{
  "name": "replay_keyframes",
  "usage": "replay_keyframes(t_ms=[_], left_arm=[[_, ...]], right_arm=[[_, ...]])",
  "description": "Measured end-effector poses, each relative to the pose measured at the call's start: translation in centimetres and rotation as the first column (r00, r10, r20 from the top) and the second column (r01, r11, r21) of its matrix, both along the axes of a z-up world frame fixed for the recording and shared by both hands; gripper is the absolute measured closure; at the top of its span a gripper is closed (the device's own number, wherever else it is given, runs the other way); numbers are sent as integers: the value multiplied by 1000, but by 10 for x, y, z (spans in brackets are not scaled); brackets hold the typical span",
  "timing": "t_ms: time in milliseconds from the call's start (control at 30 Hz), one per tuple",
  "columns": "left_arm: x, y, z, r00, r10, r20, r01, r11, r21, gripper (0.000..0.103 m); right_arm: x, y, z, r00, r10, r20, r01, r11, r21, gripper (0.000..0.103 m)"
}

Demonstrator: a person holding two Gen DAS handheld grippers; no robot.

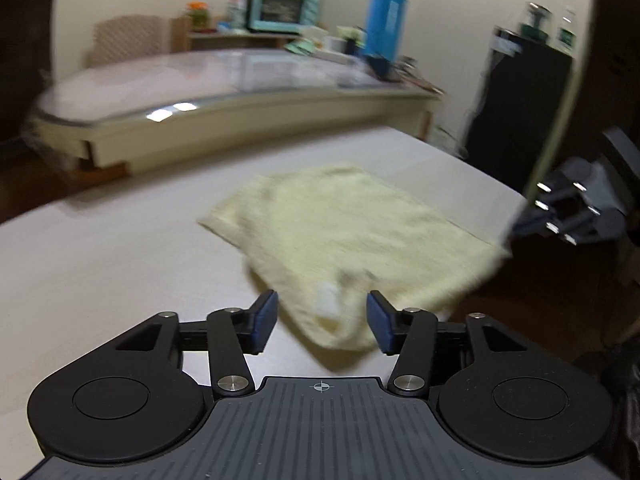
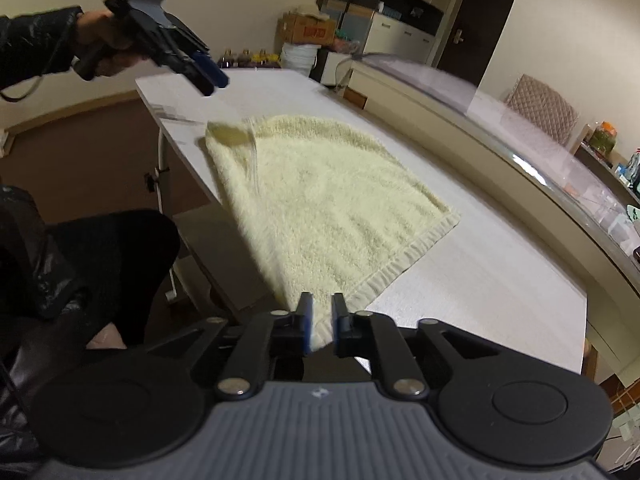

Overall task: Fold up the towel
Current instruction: 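Lay the towel flat on the table and open both grippers, then grasp a corner of the flat towel with the left gripper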

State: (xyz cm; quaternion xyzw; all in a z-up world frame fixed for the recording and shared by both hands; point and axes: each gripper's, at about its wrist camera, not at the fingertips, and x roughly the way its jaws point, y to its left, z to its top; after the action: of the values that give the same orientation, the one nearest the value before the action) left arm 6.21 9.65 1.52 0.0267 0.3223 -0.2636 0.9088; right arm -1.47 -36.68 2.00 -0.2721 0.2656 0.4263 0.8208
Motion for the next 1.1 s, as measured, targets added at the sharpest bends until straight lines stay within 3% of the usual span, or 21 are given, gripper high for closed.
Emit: replay_keyframes(t_ms=[100, 167, 267, 400, 500, 567, 700, 900, 1000, 1100], left_arm=[[35, -1, -1, 993, 116, 20, -117, 991, 61, 47], [61, -7, -6, 990, 144, 6, -144, 985, 95, 50], [100, -19, -18, 990, 141, -13, -138, 980, 146, 52], [141, -24, -29, 990, 132, -41, -125, 982, 139, 55], [152, -26, -37, 993, 102, -66, -93, 987, 133, 55], [157, -34, -45, 995, 73, -74, -59, 983, 175, 54], [157, -43, -55, 999, 30, -44, -16, 961, 276, 47], [160, -42, -56, 999, 19, 26, -28, 915, 403, 47], [166, -42, -56, 999, 9, 42, -27, 897, 440, 45], [167, -41, -55, 999, 8, 35, -23, 897, 442, 44]], right_arm=[[6, -6, 7, 999, -19, -30, 21, 997, 79, 83], [17, -5, 14, 998, -48, -28, 51, 993, 111, 83], [41, 1, 22, 996, -93, -9, 93, 986, 140, 84], [73, 16, 24, 993, -117, 10, 115, 984, 134, 83], [98, 29, 23, 991, -129, 26, 125, 984, 128, 83], [111, 35, 21, 990, -135, 39, 129, 984, 124, 80], [138, 45, 16, 989, -145, 39, 140, 983, 120, 73], [176, 61, 0, 987, -161, 23, 158, 984, 79, 73], [192, 71, -11, 984, -177, 27, 176, 983, 54, 73], [204, 77, -19, 978, -204, 49, 203, 979, 26, 72]])
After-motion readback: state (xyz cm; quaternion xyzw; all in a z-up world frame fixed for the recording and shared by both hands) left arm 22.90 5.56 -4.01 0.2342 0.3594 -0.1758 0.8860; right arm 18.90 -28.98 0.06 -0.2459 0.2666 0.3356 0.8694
